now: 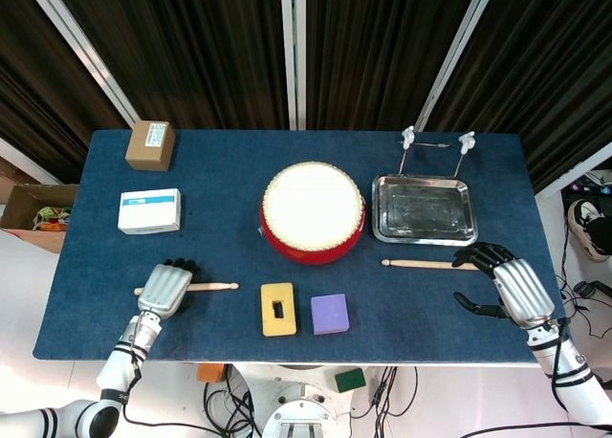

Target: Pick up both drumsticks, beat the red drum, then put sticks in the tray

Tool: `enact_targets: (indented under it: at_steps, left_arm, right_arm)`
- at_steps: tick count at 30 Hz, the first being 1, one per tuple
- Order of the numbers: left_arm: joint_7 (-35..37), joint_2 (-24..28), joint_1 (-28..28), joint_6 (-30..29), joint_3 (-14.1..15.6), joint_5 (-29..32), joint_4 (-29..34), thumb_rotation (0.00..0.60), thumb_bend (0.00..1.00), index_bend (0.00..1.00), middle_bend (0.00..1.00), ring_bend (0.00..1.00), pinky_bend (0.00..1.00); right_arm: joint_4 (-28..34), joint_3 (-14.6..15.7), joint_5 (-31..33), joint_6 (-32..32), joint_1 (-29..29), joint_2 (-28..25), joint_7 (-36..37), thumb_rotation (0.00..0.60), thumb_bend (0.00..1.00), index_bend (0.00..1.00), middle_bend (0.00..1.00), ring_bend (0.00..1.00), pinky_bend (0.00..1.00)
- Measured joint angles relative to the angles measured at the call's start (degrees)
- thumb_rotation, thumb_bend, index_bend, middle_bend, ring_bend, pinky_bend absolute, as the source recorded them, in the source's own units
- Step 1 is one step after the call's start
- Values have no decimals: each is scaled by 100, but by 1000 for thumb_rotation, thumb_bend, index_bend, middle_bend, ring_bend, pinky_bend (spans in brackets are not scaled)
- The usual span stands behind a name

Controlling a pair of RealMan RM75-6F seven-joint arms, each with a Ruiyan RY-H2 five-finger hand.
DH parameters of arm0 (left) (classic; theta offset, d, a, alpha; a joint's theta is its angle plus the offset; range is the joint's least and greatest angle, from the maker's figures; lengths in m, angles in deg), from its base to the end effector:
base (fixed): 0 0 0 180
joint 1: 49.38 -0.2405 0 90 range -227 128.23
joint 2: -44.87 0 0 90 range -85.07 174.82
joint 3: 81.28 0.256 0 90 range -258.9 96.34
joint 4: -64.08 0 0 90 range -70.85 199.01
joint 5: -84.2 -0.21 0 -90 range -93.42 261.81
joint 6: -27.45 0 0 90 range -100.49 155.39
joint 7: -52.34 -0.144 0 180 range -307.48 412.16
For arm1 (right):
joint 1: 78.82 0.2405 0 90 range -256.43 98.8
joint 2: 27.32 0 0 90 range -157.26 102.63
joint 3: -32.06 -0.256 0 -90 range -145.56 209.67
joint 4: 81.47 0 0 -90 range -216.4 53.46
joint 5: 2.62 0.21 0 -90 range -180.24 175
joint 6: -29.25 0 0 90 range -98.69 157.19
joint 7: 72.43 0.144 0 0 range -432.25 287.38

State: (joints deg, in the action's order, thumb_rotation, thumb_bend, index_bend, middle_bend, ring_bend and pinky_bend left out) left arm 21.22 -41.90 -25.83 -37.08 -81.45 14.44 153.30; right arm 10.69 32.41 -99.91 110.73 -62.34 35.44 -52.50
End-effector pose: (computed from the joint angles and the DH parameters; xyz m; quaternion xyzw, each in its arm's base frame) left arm -0.2438 0.2402 -0.0128 -0.7493 -0.3753 -0.2580 0.4807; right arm -0.2573 -0.2220 0.1397 0.6502 -0.4167 0.5003 0.3916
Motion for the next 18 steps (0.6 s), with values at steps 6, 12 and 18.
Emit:
enact_targets:
  at_steps: [6,12,18]
  left_arm:
    - [110,-74,-27,2,5,28,-121,600,435,528,295,274,359]
    - [743,-204,-122,-246,-82,-183,-301,600,449,565,366,297,377]
    - [2439,-393,-281,-626,-275,-498,-592,600,449,544,395,318,408]
  right_arm:
    - [-6,-12,17,13,-13,3,9,600,238,427,353,225,320]
    - [16,-13,14,42,-35,-9,0,600,226,428,353,225,321]
    - [44,-17,11,101,-75,-25,-8,600,225,427,353,225,321]
